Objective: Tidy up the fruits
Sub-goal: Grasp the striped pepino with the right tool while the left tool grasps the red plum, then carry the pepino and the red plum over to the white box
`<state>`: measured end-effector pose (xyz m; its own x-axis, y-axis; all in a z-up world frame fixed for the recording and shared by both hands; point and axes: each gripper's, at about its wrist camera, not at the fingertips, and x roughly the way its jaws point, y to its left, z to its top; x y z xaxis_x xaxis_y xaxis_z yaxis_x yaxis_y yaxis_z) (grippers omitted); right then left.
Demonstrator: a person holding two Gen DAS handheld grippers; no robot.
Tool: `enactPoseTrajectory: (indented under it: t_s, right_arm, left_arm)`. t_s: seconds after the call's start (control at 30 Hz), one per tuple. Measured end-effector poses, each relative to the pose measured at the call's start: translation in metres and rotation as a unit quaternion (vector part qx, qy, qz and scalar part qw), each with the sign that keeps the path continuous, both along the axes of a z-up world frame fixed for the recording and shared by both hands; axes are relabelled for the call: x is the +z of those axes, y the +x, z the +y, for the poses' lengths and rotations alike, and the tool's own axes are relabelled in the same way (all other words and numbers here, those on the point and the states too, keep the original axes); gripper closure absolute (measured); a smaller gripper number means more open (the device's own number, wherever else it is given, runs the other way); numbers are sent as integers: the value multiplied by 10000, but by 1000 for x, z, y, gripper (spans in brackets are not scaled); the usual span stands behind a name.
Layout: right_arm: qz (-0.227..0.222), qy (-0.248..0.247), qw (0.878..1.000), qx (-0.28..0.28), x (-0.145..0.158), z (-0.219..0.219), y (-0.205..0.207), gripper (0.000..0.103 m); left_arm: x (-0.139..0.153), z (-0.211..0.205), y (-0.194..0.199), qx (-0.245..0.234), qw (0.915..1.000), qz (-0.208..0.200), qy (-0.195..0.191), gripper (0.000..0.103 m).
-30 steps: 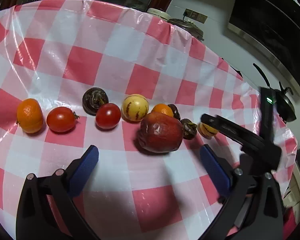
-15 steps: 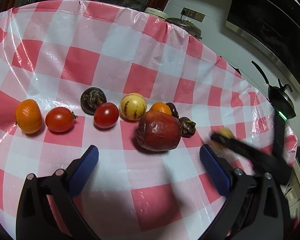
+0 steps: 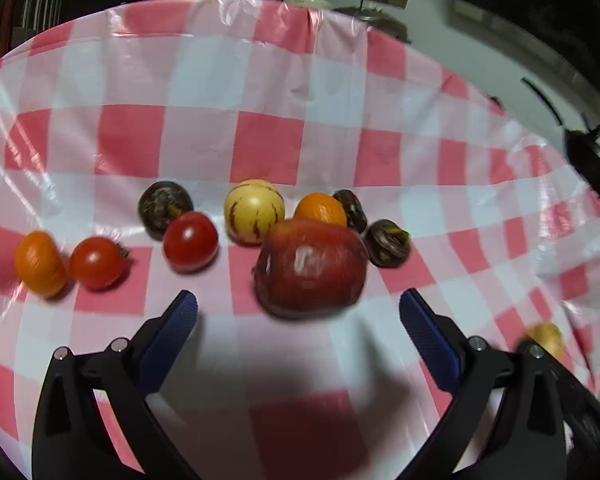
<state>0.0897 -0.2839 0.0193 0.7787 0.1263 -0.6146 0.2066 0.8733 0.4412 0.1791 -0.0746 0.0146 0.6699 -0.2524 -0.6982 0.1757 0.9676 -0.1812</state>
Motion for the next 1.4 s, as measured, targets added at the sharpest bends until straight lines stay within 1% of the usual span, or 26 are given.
enactPoseTrajectory:
  t_s: [0.1, 0.2, 0.23, 0.27, 0.3, 0.33, 0.37, 0.43, 0.57, 0.73, 0.8, 0.83, 0.93, 1.0, 1.07, 1.13, 1.23, 1.3, 1.33, 1.4]
  right_arm:
    - [25, -64, 9999, 83, -1, 4, 3, 58]
    - [40, -107, 9999, 120, -2, 6, 5, 58]
    - [45, -106, 9998, 133, -2, 7, 5, 58]
    - [51, -99, 9999, 132, -3, 6, 5, 58]
    - [52, -90, 9999, 130, -3, 6, 5, 58]
    - [50, -85, 9999, 134, -3, 6, 5, 58]
    - [49, -91, 9998, 139, -3, 6, 5, 58]
    - [51, -108, 9998, 141, -3, 6, 5, 58]
    - [-39, -151, 9998, 149, -3, 6, 6, 58]
    - [-81, -89, 9998, 140, -4, 4, 4, 58]
    - [-119, -83, 9998, 155, -3, 3, 4, 58]
    - [-135, -78, 9997, 168, -3, 3, 3, 58]
    - [-143, -59, 9996, 229, -2, 3, 4, 58]
    - [-153, -26, 9995, 291, -2, 4, 3, 58]
    - [-158, 41, 9994, 292, -2, 3, 0, 58]
    - [-160, 232, 9993, 249, -2, 1, -11, 58]
    - [-119, 545, 9982, 241, -5, 6, -41, 58]
    - [-191, 598, 9975, 315, -2, 11, -63, 58]
    - [-259, 583, 9973, 358, 2, 16, -79, 58]
    - [-316, 527, 9972, 430, 7, 23, -98, 58]
  left_arm:
    - [-3, -14, 19, 112, 9995, 140, 257, 2]
    - [-9, -24, 34, 159, 9984, 329, 424, 2]
    - [-10, -25, 36, 203, 9978, 389, 504, 6]
    - [-13, -25, 37, 203, 9974, 434, 529, 19]
    - [-15, -25, 38, 155, 9974, 487, 517, 25]
    - [-16, -25, 37, 151, 9972, 474, 557, 34]
    - [-16, -25, 36, 116, 9975, 448, 538, 38]
    - [-16, -26, 34, 70, 9974, 431, 566, 39]
    - [-14, -19, 32, 50, 9985, 401, 373, 40]
    - [-9, -6, 23, 78, 9995, 217, 212, 42]
    - [-6, 1, 18, 186, 9997, 92, 159, 42]
    - [-4, 9, 10, 215, 9996, 52, 160, 42]
    - [3, 15, -8, 245, 9994, -121, 211, 42]
    - [10, 17, -23, 232, 9994, -189, 179, 43]
    - [15, 23, -45, 222, 9994, -249, 108, 43]
    - [22, 28, -69, 212, 9992, -324, 122, 43]
    - [23, 33, -104, 198, 9989, -402, 119, 43]
    - [24, 43, -128, 205, 9988, -436, 120, 43]
    - [23, 45, -137, 206, 9987, -447, 111, 43]
    - [24, 51, -158, 186, 9987, -477, 74, 43]
